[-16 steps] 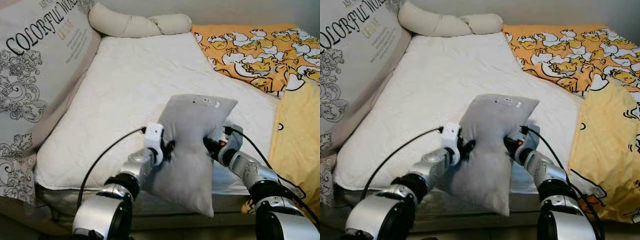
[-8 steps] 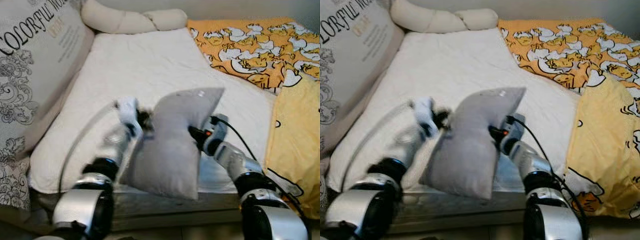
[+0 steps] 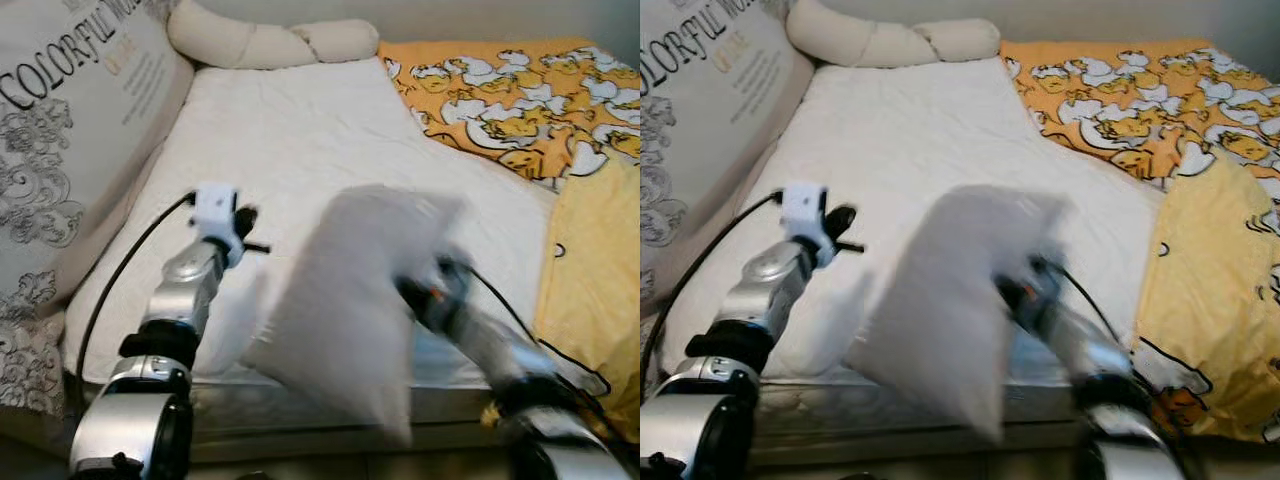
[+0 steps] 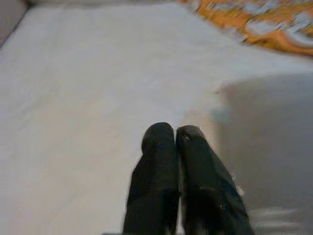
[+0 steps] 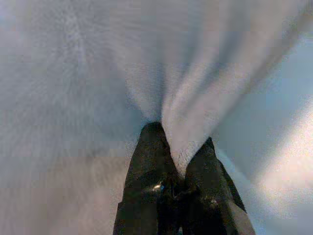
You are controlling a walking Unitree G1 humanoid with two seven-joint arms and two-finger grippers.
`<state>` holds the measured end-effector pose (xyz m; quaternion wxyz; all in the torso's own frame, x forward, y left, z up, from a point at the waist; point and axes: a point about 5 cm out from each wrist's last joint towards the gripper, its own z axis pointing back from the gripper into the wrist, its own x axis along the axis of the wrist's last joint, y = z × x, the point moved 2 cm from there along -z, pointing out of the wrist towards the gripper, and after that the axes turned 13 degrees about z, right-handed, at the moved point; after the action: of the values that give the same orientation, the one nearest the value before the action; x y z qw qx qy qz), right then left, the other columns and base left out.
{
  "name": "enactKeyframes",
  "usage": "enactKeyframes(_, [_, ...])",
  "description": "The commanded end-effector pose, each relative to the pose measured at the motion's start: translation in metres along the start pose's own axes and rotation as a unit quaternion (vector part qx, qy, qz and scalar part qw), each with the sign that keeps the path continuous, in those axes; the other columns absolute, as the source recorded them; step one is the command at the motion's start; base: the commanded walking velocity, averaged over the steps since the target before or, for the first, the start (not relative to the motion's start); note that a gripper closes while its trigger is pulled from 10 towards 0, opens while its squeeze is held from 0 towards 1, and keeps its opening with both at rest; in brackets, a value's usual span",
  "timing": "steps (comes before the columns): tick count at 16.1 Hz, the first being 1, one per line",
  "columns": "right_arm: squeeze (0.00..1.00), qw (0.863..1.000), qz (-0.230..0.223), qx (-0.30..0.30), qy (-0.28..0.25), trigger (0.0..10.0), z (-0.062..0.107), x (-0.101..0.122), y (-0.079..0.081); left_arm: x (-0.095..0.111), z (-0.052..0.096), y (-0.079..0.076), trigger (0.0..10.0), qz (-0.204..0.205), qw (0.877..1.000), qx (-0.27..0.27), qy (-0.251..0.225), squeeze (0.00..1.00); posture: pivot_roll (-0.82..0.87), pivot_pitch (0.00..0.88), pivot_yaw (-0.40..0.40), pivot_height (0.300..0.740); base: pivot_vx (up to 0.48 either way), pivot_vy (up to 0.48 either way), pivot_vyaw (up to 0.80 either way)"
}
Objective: Clean up the room
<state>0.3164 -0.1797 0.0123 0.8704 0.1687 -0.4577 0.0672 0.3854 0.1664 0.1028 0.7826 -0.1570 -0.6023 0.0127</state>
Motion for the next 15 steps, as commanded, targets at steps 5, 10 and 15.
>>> enactKeyframes(5, [0.0,0.998,0.016,-0.028,0.061,0.0,0.016,-0.036,-0.021,-0.03,-0.013,-0.038,10.0,0.075,0.993,-0.067,0.068,1.0,-0.11,0.0,0.085,0.74,0.0,0.0,0.0])
enactKeyframes(10, [0.0,0.998,0.024,-0.041,0.051,0.0,0.017,-0.024,-0.027,-0.056,-0.006,-0.081,10.0,0.273,0.933,-0.211,0.102,1.0,-0.14,0.0,0.096,0.74,0.0,0.0,0.0])
enactKeyframes(15, [0.0,0.998,0.025,-0.032,0.042,0.0,0.011,-0.018,-0.021,-0.074,0.009,-0.094,10.0,0.324,0.886,-0.299,0.144,1.0,-0.12,0.0,0.08,0.74,0.0,0.0,0.0])
